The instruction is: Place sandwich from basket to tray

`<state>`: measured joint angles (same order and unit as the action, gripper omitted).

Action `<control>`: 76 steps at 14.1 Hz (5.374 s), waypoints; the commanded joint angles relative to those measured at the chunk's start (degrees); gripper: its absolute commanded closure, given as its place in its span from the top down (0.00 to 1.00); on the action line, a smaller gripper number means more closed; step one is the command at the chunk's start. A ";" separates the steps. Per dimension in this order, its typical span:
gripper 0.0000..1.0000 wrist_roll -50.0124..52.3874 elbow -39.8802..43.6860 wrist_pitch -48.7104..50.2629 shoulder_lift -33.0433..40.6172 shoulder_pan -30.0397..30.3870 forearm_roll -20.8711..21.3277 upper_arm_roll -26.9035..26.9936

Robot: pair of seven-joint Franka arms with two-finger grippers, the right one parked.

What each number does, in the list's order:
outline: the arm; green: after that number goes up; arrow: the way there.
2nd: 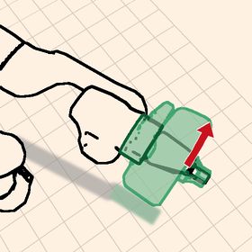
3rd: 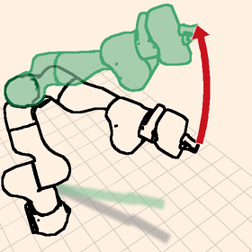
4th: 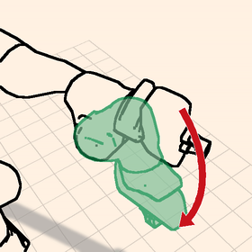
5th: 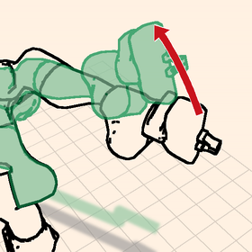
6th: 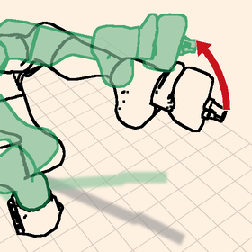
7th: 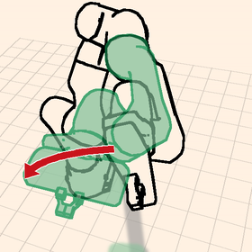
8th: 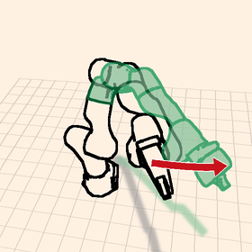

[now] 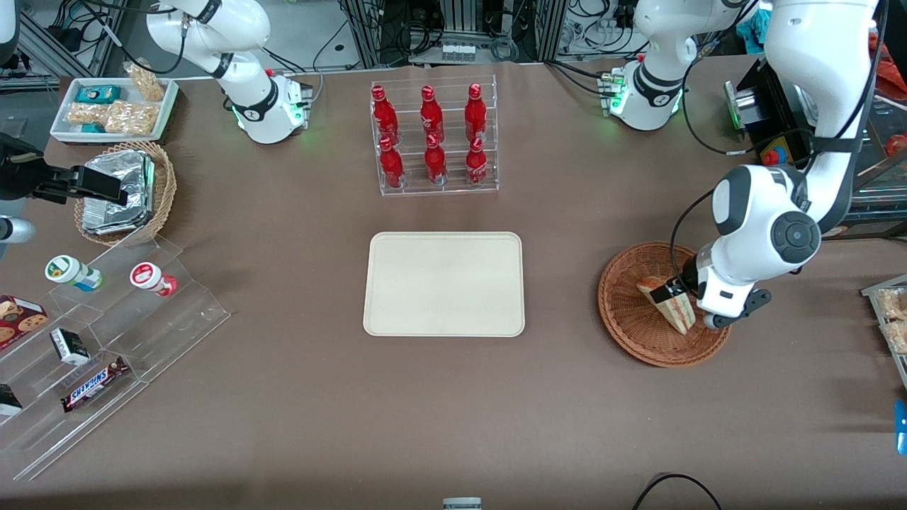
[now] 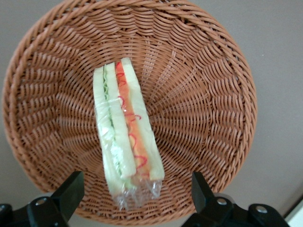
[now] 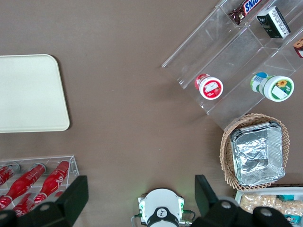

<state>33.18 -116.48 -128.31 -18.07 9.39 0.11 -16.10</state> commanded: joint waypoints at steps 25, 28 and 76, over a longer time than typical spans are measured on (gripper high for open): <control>0.15 3.21 4.32 7.46 4.03 -1.54 0.50 -16.75; 0.15 3.39 8.62 7.11 -0.98 -10.42 0.68 -16.95; 1.00 -19.73 38.70 66.87 11.30 9.16 4.63 -11.07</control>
<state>13.53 -78.82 -64.09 -6.67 17.76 4.16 -27.68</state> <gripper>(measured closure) 0.000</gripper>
